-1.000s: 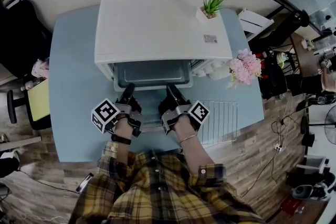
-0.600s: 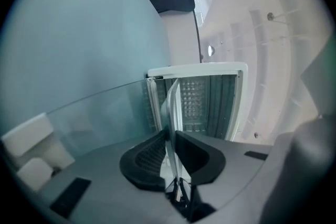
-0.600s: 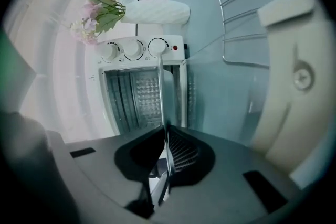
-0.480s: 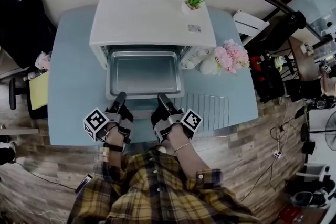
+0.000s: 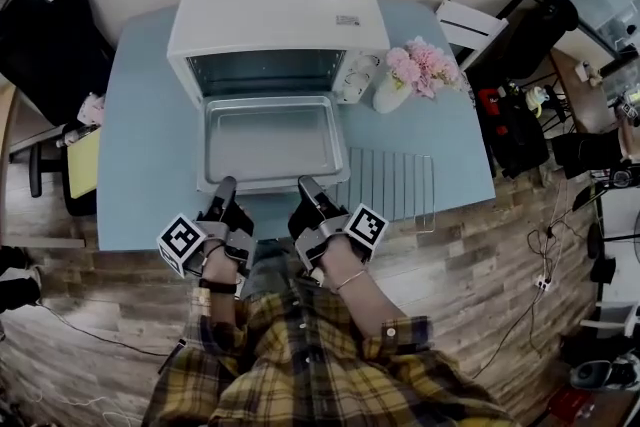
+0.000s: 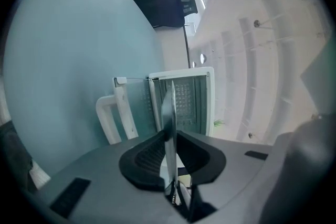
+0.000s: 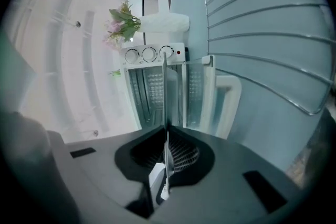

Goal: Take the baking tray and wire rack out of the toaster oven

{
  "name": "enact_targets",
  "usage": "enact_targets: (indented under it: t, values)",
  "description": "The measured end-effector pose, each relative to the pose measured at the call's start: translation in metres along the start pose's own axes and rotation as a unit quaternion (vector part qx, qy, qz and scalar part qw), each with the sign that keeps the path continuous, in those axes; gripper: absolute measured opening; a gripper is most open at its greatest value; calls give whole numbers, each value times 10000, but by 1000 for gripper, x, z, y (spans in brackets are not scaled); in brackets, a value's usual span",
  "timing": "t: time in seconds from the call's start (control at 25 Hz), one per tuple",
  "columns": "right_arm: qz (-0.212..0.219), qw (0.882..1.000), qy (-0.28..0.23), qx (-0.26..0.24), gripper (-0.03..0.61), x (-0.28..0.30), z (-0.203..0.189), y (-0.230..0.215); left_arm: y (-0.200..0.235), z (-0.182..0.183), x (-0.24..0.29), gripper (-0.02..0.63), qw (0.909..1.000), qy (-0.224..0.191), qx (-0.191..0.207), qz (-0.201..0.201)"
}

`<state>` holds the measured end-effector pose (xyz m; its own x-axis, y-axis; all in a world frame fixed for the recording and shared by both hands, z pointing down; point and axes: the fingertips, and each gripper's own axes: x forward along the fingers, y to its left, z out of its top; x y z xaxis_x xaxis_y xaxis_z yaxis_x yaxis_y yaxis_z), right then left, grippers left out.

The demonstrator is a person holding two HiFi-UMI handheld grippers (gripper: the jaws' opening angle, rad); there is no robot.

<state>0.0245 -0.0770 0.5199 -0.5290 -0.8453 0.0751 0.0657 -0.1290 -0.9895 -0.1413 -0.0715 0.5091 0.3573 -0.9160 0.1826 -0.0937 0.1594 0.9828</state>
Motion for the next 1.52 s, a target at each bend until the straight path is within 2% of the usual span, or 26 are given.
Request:
enact_targets:
  t: [0.2,0.4,0.48,0.8,0.96,1.2,1.52]
  values:
    - [172,9995,-257,-19,28,-44,15,8,-12,-41,-6,63,9995,248,117,-154]
    - [354,9958,-844,-1,28,-100,54,13,-23,-104,5,64,9957,825,267,-330]
    - [385,9932,-1094,-14,28,-124,72,13,-20,-132,10,65,9930,1088,364,-261]
    - [399,9778,-2054,-98,28,-226,140,7,-19,-250,30,67,9753,2141,495,-221]
    - [312,9705,-2389,-108,28,-264,161,-3,-10,-294,33,71,9659,2539,488,-135]
    - [104,9674,-2524,-162,28,-291,179,-24,12,-325,34,74,9596,2784,403,89]
    - [-59,9752,-2183,-349,25,-280,184,-42,39,-320,31,78,9641,2619,315,318]
